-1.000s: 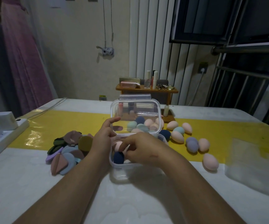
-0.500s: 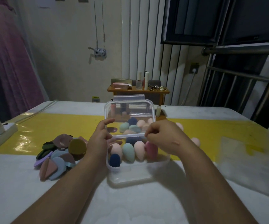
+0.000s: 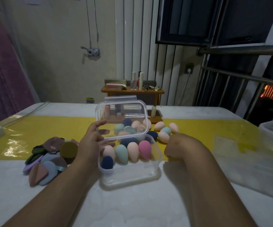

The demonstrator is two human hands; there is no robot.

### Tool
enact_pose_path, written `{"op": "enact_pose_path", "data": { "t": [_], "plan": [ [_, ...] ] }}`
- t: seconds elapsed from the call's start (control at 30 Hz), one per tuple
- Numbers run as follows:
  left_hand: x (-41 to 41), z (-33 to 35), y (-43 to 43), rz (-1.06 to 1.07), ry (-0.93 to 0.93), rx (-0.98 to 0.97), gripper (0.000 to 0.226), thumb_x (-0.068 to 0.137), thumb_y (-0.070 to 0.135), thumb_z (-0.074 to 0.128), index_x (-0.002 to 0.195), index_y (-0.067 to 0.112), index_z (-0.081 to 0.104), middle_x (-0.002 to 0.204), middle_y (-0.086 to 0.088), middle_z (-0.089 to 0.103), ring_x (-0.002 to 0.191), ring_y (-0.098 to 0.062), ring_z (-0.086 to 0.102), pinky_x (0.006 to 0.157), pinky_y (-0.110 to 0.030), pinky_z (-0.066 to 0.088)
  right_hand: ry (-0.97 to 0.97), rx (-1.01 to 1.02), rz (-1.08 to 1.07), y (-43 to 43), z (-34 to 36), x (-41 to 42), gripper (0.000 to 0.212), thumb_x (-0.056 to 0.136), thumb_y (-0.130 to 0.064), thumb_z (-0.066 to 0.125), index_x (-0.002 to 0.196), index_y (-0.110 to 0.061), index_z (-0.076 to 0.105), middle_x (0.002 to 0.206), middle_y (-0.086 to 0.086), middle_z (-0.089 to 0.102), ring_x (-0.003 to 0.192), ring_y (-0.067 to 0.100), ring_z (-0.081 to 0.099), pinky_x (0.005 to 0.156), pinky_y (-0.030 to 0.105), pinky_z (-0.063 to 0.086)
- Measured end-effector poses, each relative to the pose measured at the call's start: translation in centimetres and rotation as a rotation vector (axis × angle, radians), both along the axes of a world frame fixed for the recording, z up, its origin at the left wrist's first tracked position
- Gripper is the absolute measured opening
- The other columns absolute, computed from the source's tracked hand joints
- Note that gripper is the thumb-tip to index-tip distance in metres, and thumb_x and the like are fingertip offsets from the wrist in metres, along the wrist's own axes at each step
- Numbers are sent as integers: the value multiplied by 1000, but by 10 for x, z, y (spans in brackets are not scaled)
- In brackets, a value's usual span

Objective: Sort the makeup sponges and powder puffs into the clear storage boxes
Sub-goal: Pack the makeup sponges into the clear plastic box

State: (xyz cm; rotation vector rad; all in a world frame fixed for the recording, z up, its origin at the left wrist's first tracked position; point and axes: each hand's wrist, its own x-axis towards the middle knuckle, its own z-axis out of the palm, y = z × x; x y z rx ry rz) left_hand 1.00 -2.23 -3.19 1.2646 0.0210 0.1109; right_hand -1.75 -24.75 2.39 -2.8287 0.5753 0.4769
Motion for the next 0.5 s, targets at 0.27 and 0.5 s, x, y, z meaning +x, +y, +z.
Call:
{"op": "enact_pose_path", "data": {
  "t": [0.27,0.5],
  "plan": [
    [-2,2,0,-11,9,-20,54,83,-2,30,106,29,68,117,-15,54,102,-39,61,77,-43,55,54,-27,16,3,-1,-3,59,94,-14,50,151,-19,37,152,12,41,138,36,41,112,48,38],
    [-3,3,1,-10,16,-8,53,85,-1,31,106,30,68,118,-14,55,103,-38,61,79,-43,56,58,-26,46,0,1,-2,59,94,-14,53,150,-19,38,128,13,56,121,31,56,99,40,47]
  ]
}}
